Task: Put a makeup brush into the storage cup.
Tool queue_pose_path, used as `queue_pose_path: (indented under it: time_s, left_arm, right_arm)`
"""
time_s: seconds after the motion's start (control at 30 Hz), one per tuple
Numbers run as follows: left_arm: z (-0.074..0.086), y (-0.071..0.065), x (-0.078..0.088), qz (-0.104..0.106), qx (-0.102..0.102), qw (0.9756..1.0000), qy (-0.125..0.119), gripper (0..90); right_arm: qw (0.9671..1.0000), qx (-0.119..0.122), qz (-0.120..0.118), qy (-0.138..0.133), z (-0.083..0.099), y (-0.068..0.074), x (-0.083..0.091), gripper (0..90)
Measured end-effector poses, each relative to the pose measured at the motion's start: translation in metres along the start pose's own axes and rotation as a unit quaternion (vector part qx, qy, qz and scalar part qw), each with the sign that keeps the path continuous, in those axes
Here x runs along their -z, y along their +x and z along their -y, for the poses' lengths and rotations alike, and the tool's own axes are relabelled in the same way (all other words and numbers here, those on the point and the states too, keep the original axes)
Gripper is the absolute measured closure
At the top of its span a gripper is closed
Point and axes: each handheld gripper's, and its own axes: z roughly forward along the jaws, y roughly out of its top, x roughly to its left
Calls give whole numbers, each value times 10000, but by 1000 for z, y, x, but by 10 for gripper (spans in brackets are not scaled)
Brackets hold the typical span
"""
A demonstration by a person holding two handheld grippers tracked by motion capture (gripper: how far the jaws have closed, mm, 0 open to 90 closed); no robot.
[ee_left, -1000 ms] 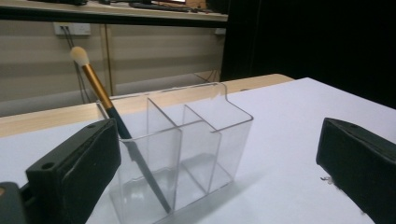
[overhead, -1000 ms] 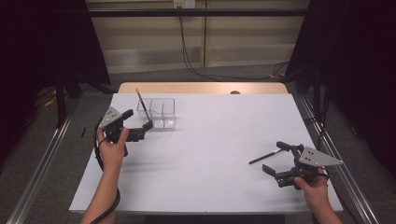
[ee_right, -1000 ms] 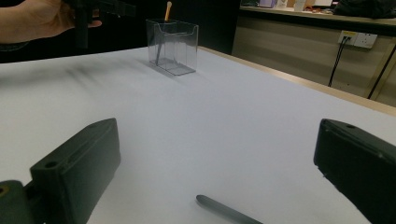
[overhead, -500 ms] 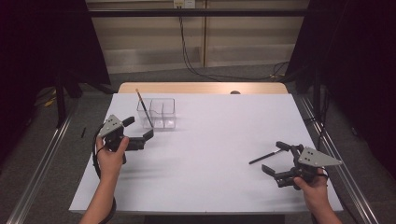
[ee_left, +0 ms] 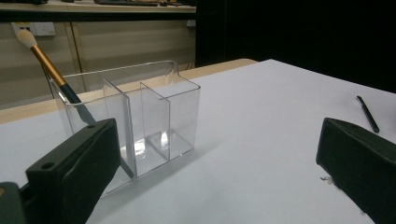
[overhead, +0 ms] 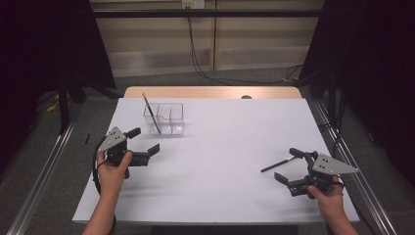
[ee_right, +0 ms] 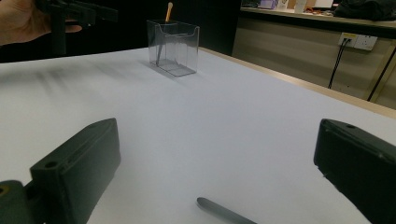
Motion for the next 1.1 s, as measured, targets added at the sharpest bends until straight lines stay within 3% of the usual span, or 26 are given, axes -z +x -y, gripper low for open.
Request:
queue_pose_path:
  time_s: [0.47, 1.1]
  left_arm:
    - [1, -4, 15, 65, -19, 10000, -69, 0]
    - [7, -13, 22, 102, -99, 9999, -33, 0]
  right_arm:
    - [10000, 2, 18, 21, 1, -1, 0, 0]
    - [10000, -15, 22, -9, 0, -4, -4, 0]
